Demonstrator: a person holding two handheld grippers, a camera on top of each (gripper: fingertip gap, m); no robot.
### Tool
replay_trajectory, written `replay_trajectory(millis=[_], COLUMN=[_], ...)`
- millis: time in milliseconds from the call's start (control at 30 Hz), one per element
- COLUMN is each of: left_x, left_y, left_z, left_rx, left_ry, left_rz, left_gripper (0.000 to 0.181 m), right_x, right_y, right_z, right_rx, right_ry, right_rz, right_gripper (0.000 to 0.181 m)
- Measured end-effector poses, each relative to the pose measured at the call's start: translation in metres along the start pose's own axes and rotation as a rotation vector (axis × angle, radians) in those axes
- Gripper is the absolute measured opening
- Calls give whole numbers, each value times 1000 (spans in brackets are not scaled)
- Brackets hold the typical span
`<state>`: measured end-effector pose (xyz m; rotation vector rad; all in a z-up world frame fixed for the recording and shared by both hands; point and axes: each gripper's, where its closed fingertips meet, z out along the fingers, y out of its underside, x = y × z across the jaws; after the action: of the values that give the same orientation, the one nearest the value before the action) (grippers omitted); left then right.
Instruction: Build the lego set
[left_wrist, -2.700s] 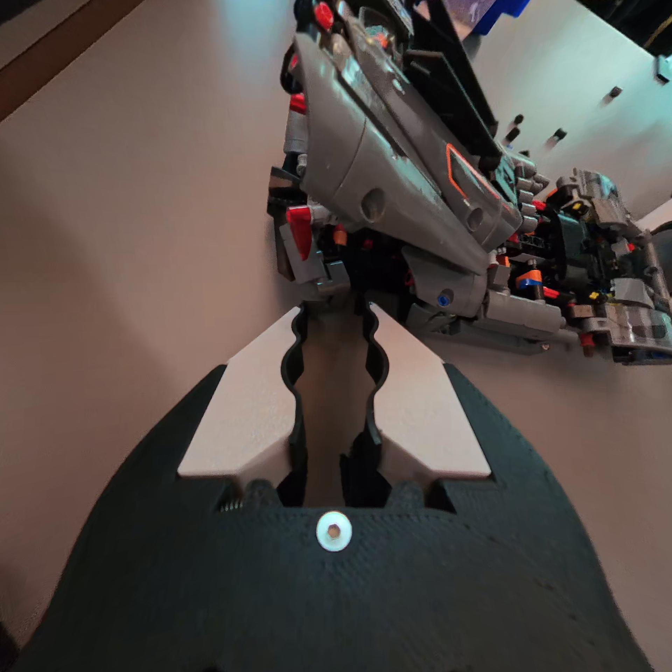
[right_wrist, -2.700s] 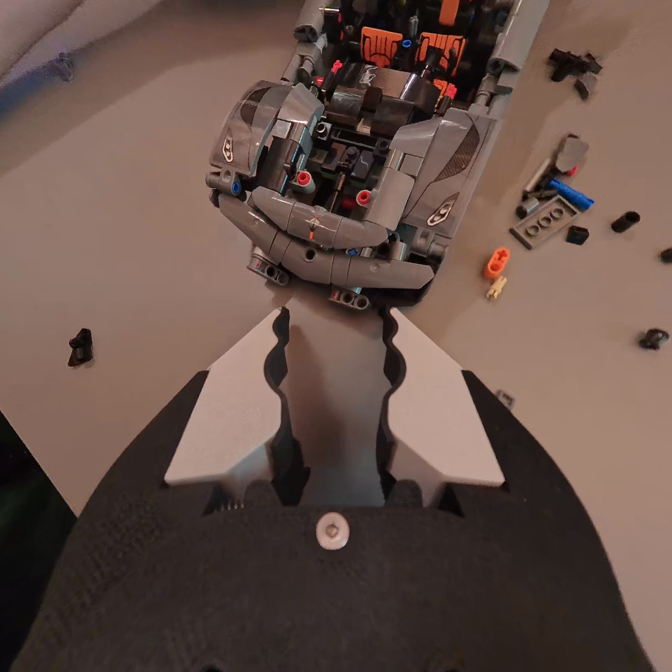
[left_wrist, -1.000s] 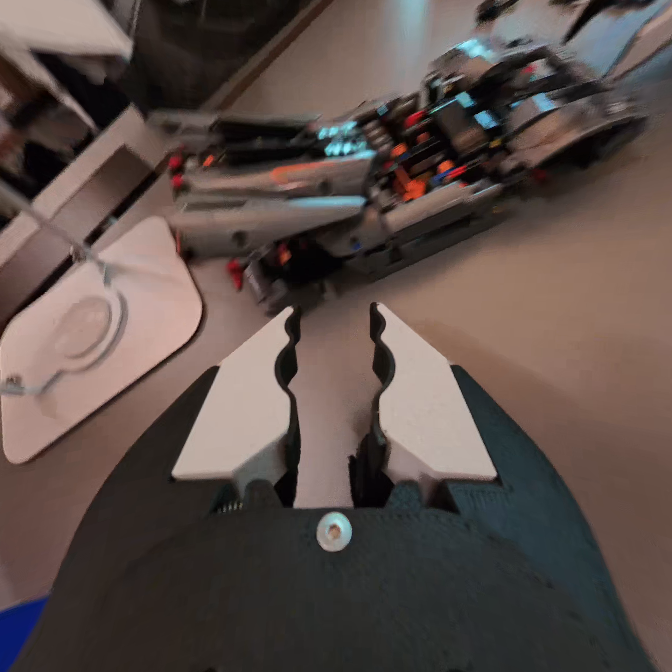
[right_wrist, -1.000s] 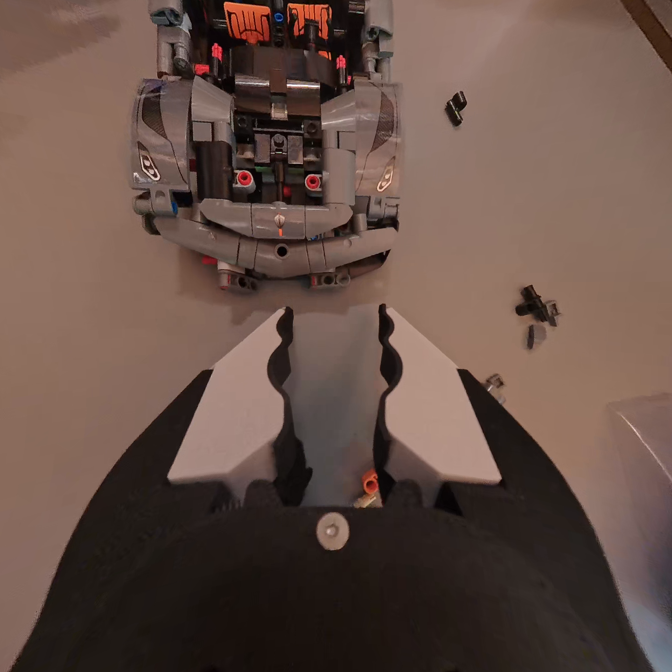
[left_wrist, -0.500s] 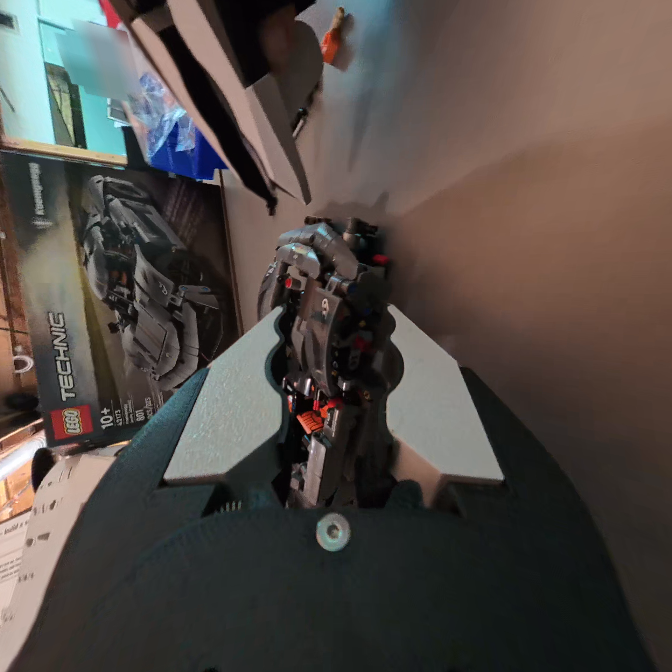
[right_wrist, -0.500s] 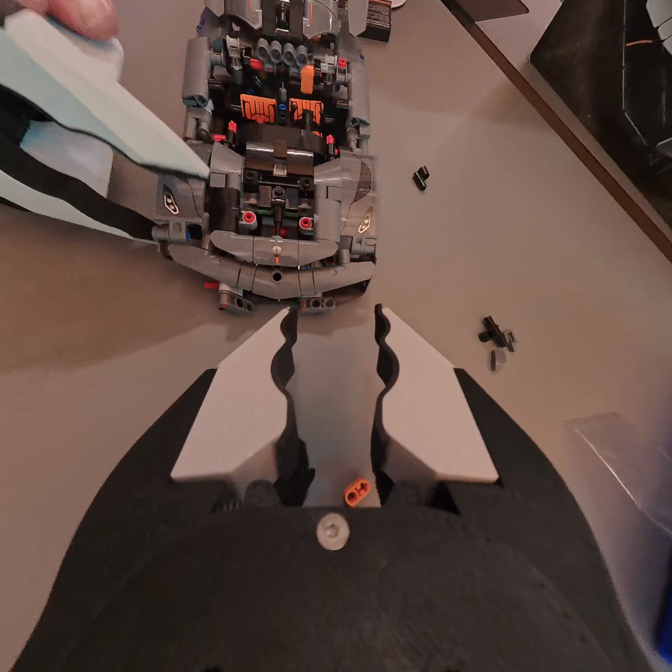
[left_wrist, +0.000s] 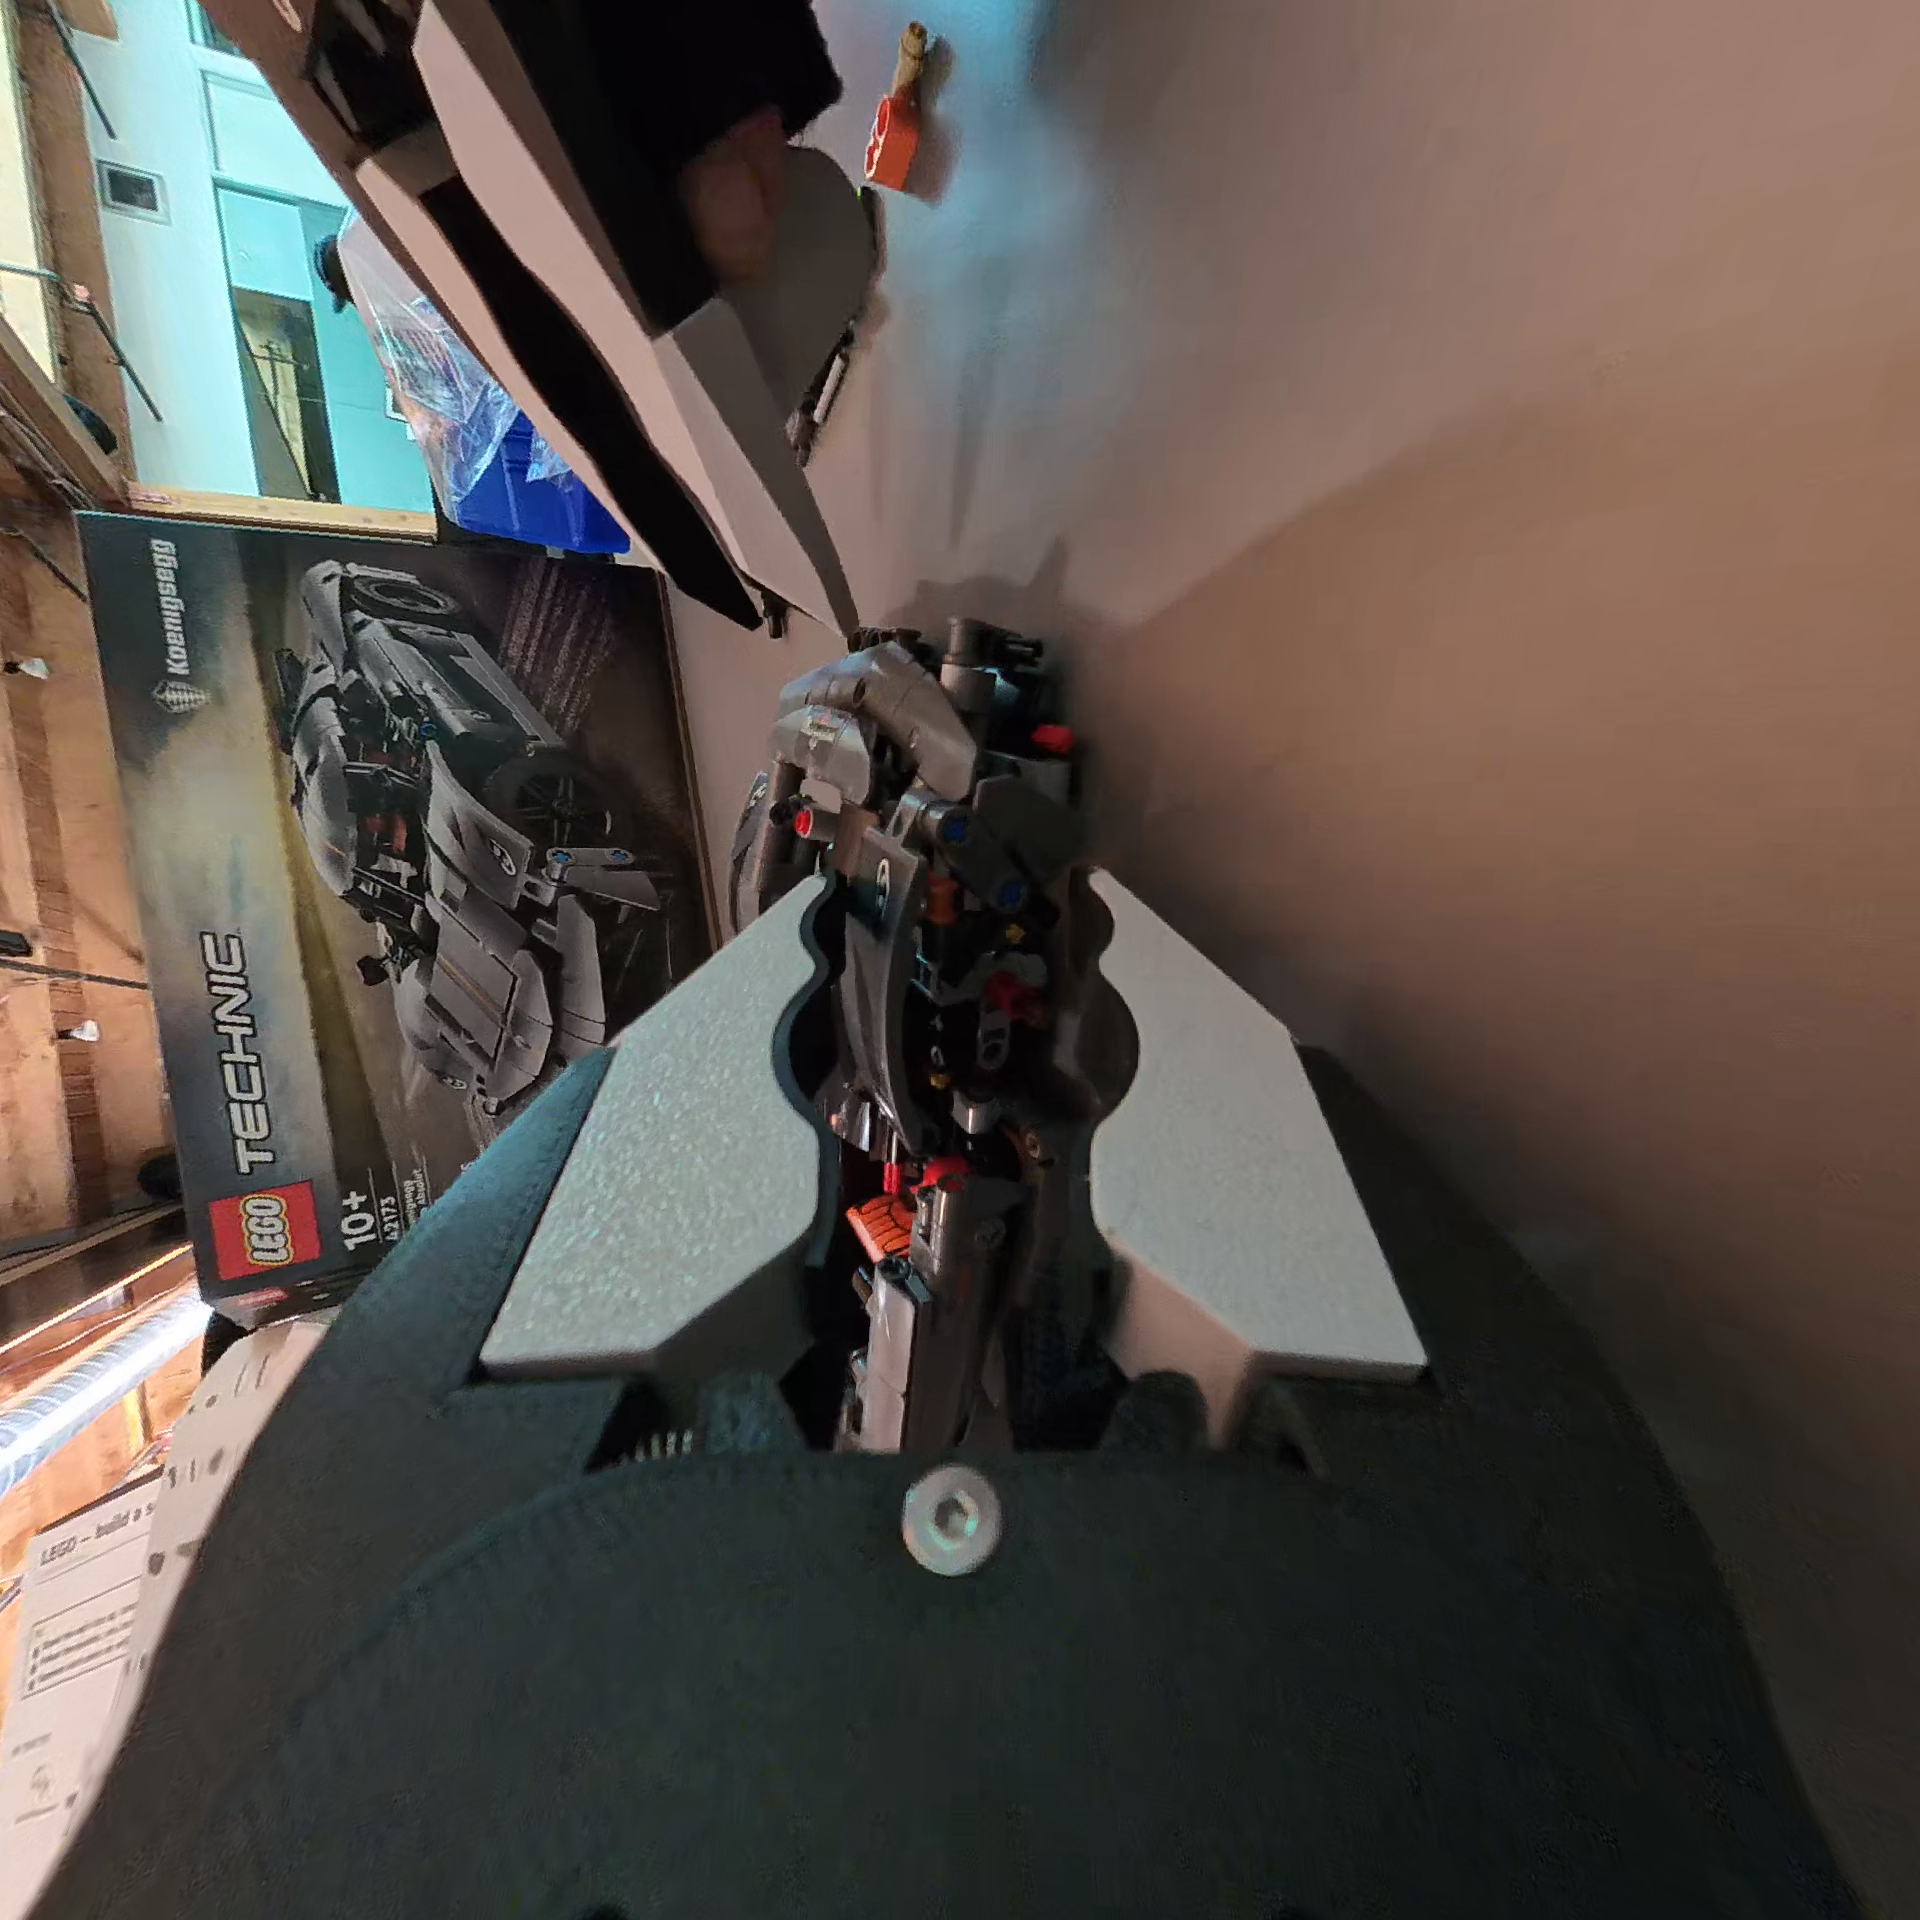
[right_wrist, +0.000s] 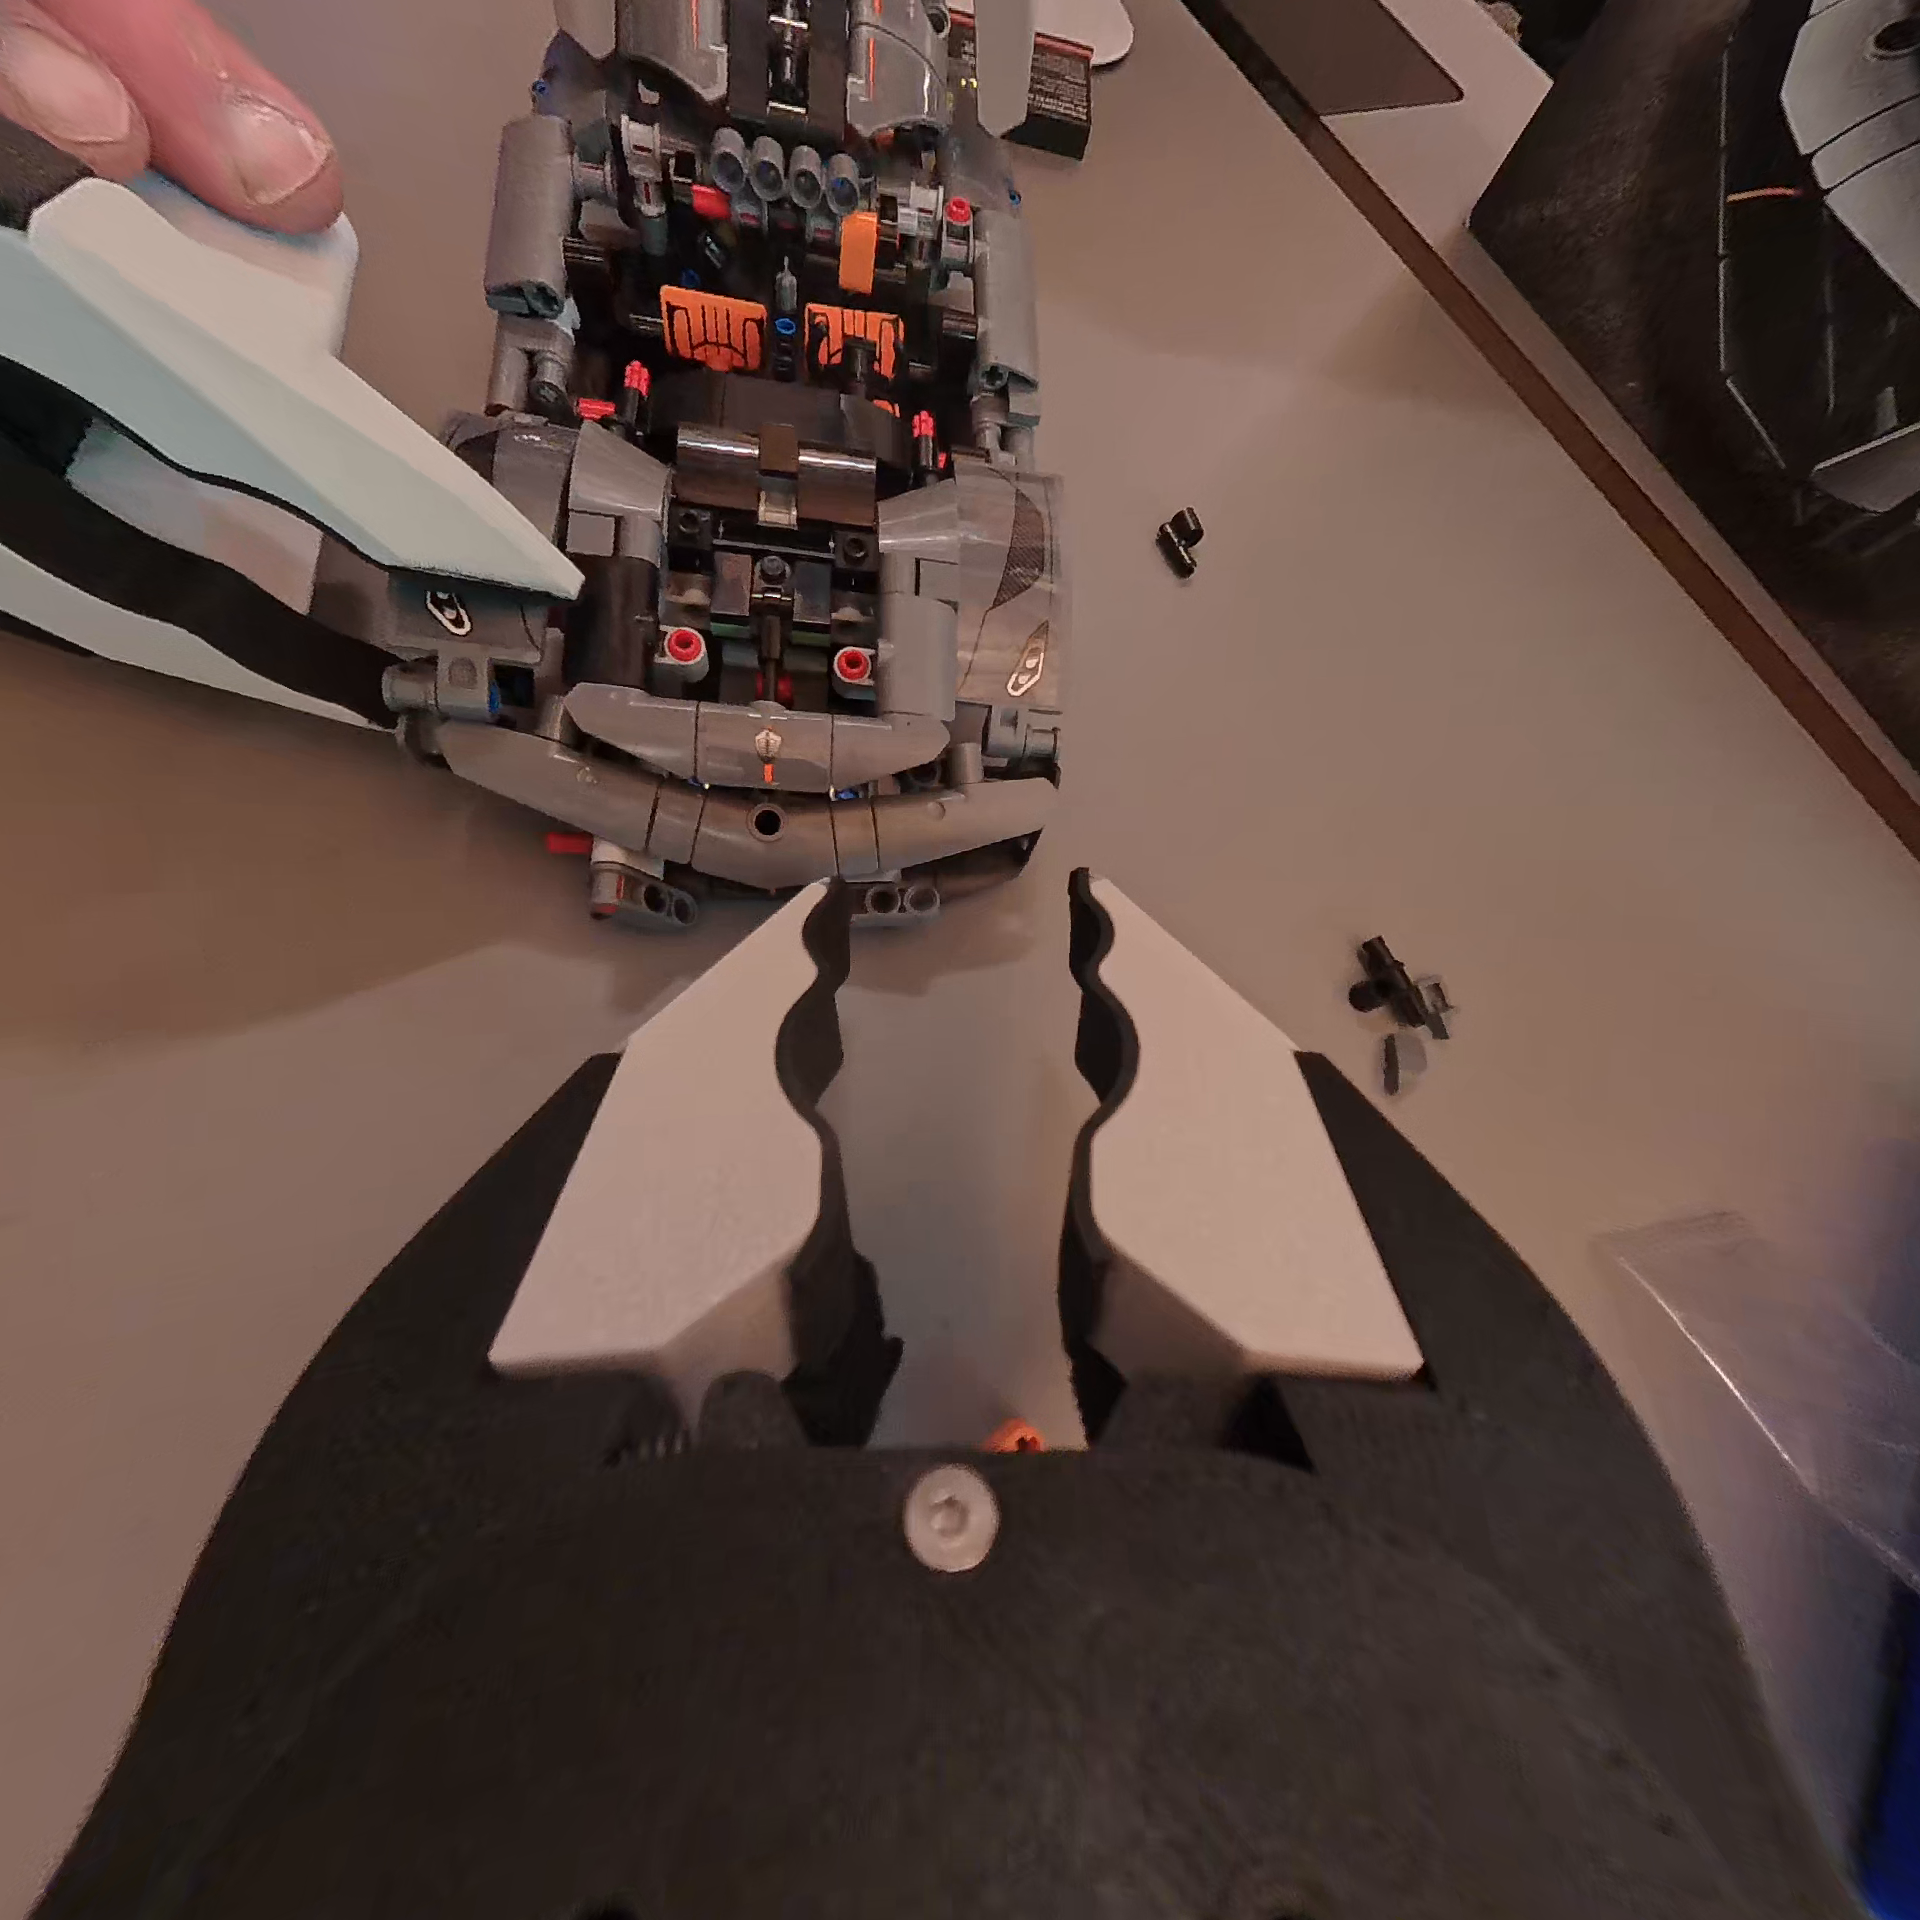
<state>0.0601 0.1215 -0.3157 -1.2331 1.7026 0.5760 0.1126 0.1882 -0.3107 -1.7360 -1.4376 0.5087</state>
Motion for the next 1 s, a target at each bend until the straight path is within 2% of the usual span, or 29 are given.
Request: replay_trajectory(millis=[533,733,1000], left_x=[3,5,4], left_y=[-4,-3,-5], left_z=[-10,-4,-5], left_rx=[15,-4,-12], left_ry=[-58,-46,-60], left_rz=[44,32,40], left_gripper=[39,42,37], right_x=[-5,-7,-13], right_y=[-2,-2,-9], right_z=[5,3,0], right_rx=[10,7,42], right_ry=[-13,-17,-37], right_rz=[-9,-25,-49], right_gripper=[41,39,41])
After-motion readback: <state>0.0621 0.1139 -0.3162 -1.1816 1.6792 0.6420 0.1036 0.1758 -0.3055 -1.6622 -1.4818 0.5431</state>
